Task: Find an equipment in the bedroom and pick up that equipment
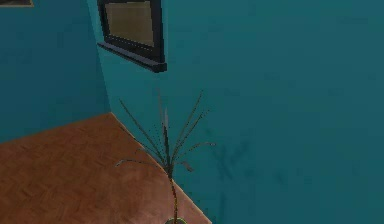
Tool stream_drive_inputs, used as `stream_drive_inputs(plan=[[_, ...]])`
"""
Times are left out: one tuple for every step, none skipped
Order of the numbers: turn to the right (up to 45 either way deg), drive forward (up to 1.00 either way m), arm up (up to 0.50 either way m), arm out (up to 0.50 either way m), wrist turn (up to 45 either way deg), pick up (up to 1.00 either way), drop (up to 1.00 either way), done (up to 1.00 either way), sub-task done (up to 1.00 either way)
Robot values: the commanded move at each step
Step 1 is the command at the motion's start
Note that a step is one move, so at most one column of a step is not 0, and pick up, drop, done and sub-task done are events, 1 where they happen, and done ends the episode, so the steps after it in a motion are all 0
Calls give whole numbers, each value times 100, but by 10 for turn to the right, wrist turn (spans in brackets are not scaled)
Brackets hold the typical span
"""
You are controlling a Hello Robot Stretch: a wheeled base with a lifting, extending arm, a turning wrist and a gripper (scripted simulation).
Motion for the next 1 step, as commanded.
stream_drive_inputs(plan=[[0, 0, 0, 0, 450, 0, 0, 0, 0]])
